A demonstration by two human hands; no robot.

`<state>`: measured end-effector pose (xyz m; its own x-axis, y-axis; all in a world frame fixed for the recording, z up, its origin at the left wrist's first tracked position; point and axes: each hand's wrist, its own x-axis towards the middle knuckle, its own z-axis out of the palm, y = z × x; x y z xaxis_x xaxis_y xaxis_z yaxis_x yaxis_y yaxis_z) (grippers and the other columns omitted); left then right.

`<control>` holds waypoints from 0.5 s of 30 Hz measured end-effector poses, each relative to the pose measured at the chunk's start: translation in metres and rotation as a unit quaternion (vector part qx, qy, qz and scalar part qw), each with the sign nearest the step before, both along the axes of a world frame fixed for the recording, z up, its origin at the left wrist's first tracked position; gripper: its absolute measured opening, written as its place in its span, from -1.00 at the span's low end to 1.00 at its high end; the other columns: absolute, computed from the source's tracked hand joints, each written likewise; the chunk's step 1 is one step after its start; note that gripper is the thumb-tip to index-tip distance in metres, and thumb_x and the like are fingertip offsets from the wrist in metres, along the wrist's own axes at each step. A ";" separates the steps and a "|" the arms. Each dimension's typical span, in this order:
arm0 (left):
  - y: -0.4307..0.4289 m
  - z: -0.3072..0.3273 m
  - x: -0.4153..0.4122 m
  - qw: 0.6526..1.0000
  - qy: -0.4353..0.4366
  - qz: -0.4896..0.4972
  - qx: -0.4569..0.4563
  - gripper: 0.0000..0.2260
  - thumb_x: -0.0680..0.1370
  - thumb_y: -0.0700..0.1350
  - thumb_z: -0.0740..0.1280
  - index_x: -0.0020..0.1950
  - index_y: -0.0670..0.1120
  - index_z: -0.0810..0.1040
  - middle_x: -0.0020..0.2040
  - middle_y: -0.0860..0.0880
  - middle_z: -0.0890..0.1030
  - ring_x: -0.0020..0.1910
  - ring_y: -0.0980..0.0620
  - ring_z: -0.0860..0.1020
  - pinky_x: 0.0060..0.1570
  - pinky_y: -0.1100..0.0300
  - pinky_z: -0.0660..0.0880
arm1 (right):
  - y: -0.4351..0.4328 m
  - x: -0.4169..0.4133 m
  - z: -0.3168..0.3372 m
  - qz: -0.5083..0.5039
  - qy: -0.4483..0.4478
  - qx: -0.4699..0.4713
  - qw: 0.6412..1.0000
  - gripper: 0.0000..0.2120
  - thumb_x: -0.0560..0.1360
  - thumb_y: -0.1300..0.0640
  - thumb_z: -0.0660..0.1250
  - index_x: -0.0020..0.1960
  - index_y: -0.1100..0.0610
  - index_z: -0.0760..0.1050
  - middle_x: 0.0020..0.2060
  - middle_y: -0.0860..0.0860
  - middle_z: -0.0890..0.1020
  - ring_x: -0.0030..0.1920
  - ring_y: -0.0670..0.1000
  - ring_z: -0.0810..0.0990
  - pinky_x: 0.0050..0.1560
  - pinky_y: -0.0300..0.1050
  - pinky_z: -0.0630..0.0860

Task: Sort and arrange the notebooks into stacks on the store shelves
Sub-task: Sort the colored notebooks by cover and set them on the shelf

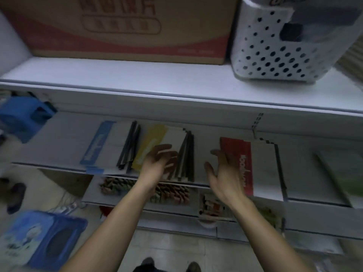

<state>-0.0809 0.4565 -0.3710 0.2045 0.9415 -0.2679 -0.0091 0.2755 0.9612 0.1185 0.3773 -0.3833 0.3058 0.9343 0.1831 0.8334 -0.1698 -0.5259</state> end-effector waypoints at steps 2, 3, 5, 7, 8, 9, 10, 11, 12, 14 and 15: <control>0.008 0.004 -0.036 0.998 0.038 0.022 0.043 -0.86 0.70 -0.15 0.27 0.21 0.02 0.57 0.14 -0.06 0.71 0.11 -0.02 0.69 0.14 0.00 0.60 | 0.022 -0.027 0.005 0.041 0.025 -0.003 0.999 -0.62 0.62 -0.01 0.27 0.38 0.12 0.43 0.29 0.08 0.51 0.33 0.11 0.44 0.27 -0.03 0.42; 0.012 0.005 -0.057 0.993 0.075 0.035 0.080 -0.86 0.70 -0.12 0.28 0.22 0.03 0.57 0.15 -0.04 0.70 0.13 0.00 0.68 0.15 0.01 0.59 | 0.032 -0.041 0.007 0.056 0.032 -0.011 0.998 -0.62 0.63 -0.02 0.26 0.38 0.11 0.43 0.28 0.07 0.51 0.32 0.11 0.44 0.24 -0.04 0.42; 0.023 0.005 -0.100 0.972 0.167 0.049 0.159 -0.83 0.69 -0.10 0.28 0.26 0.01 0.57 0.20 -0.02 0.67 0.17 0.01 0.63 0.16 0.03 0.56 | 0.050 -0.070 0.010 0.083 0.054 -0.030 0.995 -0.60 0.63 -0.05 0.24 0.41 0.08 0.39 0.31 0.03 0.48 0.33 0.08 0.42 0.23 -0.07 0.41; 0.036 0.003 -0.142 0.952 0.235 0.063 0.185 -0.78 0.70 -0.16 0.25 0.32 -0.06 0.58 0.23 0.02 0.62 0.22 0.04 0.57 0.18 0.11 0.49 | 0.068 -0.098 0.012 0.108 0.086 -0.054 0.989 -0.55 0.65 -0.09 0.21 0.48 0.05 0.33 0.41 -0.01 0.41 0.39 0.05 0.40 0.33 -0.05 0.40; 0.043 0.001 -0.161 0.945 0.259 0.073 0.184 -0.76 0.70 -0.19 0.24 0.34 -0.09 0.57 0.24 0.01 0.61 0.24 0.03 0.56 0.18 0.14 0.46 | 0.077 -0.112 0.012 0.115 0.099 -0.065 0.986 -0.53 0.65 -0.09 0.21 0.50 0.05 0.30 0.44 -0.02 0.39 0.42 0.04 0.38 0.38 -0.03 0.38; 0.052 -0.002 -0.179 0.938 0.282 0.081 0.184 -0.74 0.69 -0.19 0.24 0.36 -0.10 0.57 0.26 -0.01 0.60 0.26 0.00 0.55 0.16 0.15 0.44 | 0.088 -0.127 0.012 0.116 0.114 -0.075 0.984 -0.52 0.65 -0.09 0.21 0.51 0.05 0.29 0.46 -0.02 0.37 0.43 0.04 0.38 0.40 -0.04 0.37; 0.061 -0.006 -0.195 0.931 0.305 0.086 0.183 -0.73 0.69 -0.19 0.24 0.37 -0.09 0.56 0.28 -0.03 0.60 0.28 -0.03 0.55 0.16 0.14 0.45 | 0.099 -0.142 0.011 0.112 0.127 -0.082 0.982 -0.52 0.65 -0.07 0.22 0.52 0.06 0.29 0.46 0.00 0.37 0.43 0.04 0.39 0.39 -0.04 0.37; 0.071 -0.010 -0.208 0.924 0.323 0.088 0.182 -0.72 0.68 -0.18 0.25 0.39 -0.08 0.54 0.32 -0.05 0.60 0.30 -0.06 0.55 0.17 0.10 0.46 | 0.110 -0.156 0.011 0.103 0.137 -0.088 0.981 -0.52 0.64 -0.05 0.23 0.51 0.08 0.30 0.46 0.03 0.39 0.41 0.06 0.41 0.38 -0.03 0.39; 0.083 -0.014 -0.219 0.919 0.342 0.086 0.177 -0.70 0.68 -0.17 0.26 0.41 -0.09 0.53 0.36 -0.07 0.58 0.33 -0.09 0.54 0.20 0.06 0.48 | 0.122 -0.171 0.010 0.095 0.143 -0.092 0.981 -0.53 0.64 -0.03 0.24 0.49 0.12 0.33 0.43 0.08 0.42 0.39 0.09 0.43 0.36 -0.02 0.41; 0.111 -0.019 -0.233 0.915 0.365 0.070 0.158 -0.63 0.68 -0.12 0.28 0.49 -0.12 0.46 0.44 -0.12 0.52 0.38 -0.15 0.50 0.26 -0.01 0.48 | 0.145 -0.201 0.010 0.078 0.158 -0.102 0.979 -0.64 0.64 0.03 0.26 0.35 0.20 0.42 0.26 0.12 0.51 0.27 0.13 0.49 0.21 -0.10 0.45; 0.126 -0.020 -0.235 0.920 0.363 0.059 0.137 -0.58 0.68 -0.10 0.29 0.53 -0.13 0.41 0.47 -0.15 0.48 0.40 -0.17 0.49 0.28 -0.03 0.48 | 0.158 -0.214 0.008 0.063 0.169 -0.109 0.977 -0.73 0.63 0.05 0.27 0.26 0.18 0.45 0.14 0.09 0.54 0.18 0.12 0.51 0.04 -0.20 0.46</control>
